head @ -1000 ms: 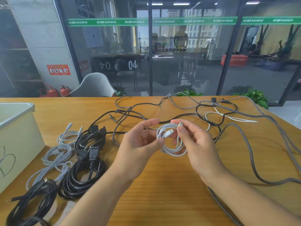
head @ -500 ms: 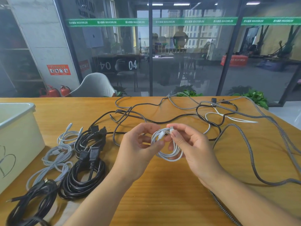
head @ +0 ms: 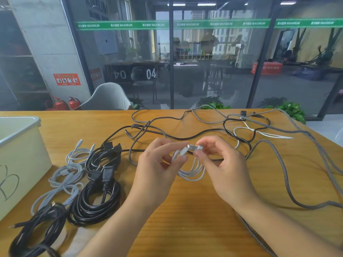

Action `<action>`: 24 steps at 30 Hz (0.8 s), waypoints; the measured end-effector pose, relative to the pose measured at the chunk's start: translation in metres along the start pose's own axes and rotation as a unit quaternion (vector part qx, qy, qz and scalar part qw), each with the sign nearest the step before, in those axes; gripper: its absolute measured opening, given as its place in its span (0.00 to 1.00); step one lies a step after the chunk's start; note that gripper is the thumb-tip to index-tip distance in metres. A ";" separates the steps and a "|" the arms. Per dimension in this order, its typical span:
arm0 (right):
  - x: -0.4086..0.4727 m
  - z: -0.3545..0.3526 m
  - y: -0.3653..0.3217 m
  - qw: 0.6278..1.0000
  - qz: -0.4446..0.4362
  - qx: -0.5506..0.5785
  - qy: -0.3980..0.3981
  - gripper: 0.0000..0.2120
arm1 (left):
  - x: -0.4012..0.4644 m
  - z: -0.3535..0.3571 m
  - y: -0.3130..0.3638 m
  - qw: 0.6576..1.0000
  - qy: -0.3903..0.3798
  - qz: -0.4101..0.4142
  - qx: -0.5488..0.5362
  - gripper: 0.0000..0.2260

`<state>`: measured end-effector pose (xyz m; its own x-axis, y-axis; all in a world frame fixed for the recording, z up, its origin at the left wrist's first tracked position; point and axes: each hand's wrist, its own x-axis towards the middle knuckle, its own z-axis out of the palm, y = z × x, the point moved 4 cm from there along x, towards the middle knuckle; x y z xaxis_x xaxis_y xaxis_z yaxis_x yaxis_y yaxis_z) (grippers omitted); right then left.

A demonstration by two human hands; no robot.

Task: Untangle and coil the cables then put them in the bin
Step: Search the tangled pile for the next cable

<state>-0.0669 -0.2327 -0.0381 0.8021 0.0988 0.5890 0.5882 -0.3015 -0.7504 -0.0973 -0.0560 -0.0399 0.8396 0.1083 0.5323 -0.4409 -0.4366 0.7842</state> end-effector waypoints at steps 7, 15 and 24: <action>0.004 -0.001 0.008 0.984 0.112 0.138 0.017 0.05 | 0.003 -0.001 -0.006 0.998 0.020 -0.034 -0.046 0.09; 0.001 0.006 0.006 0.919 0.232 0.319 0.021 0.03 | 0.004 -0.008 -0.006 0.988 0.047 -0.066 -0.130 0.05; 0.000 0.009 0.010 0.917 0.251 0.308 -0.028 0.10 | 0.002 -0.005 -0.013 0.975 0.026 -0.132 -0.175 0.07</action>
<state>-0.0596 -0.2269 -0.0484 0.9817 0.1486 0.1189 0.0754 0.2695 -0.9600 -0.0917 -0.0453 -0.0471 0.9253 0.2257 0.3047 -0.2996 -0.0575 0.9523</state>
